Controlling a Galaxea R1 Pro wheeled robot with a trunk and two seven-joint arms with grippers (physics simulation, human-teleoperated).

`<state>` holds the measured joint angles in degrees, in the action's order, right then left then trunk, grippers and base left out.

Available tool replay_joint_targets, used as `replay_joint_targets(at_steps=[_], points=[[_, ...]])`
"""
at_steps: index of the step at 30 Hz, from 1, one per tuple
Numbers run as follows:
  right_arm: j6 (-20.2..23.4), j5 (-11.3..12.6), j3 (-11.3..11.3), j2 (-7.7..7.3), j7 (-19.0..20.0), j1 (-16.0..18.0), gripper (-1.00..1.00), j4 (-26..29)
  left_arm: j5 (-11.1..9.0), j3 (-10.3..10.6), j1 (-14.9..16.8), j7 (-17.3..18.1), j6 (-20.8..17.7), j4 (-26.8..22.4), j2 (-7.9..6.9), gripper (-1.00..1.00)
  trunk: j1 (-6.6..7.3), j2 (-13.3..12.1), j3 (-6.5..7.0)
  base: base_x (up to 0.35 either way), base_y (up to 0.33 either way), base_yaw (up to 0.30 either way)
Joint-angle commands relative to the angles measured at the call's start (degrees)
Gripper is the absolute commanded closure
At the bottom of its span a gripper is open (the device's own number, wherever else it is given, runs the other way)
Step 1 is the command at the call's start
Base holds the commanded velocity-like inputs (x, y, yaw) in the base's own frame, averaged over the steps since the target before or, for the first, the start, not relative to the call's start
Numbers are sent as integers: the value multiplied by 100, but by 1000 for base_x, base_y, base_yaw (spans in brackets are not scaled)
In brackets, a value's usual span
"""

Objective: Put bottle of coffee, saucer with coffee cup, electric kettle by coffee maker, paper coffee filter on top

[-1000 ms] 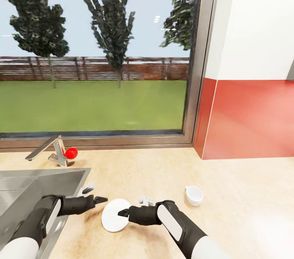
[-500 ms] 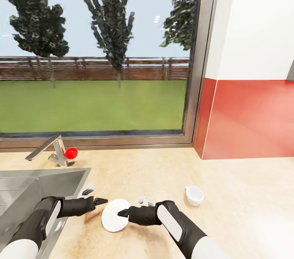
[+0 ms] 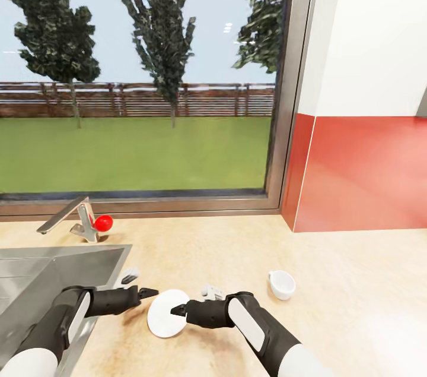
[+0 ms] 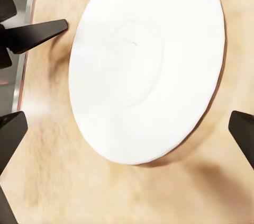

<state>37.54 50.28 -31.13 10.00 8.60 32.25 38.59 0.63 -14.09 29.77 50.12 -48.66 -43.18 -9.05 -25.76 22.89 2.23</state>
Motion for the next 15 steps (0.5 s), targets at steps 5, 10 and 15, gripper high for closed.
replay_joint_targets(at_steps=[5,10,15], points=[[17,-53,-7,0,10,1,-100,-13,2,-29,9,25,-47,-6,44,-100,-3,3,-4,0,0,0],[17,-53,-7,0,10,-14,-100,-18,-1,-32,13,43,-213,-6,45,-100,-3,3,-4,0,0,0],[17,-53,-7,0,10,-24,-100,-18,-41,-33,19,406,-358,-6,44,-100,-3,3,-4,0,0,0]])
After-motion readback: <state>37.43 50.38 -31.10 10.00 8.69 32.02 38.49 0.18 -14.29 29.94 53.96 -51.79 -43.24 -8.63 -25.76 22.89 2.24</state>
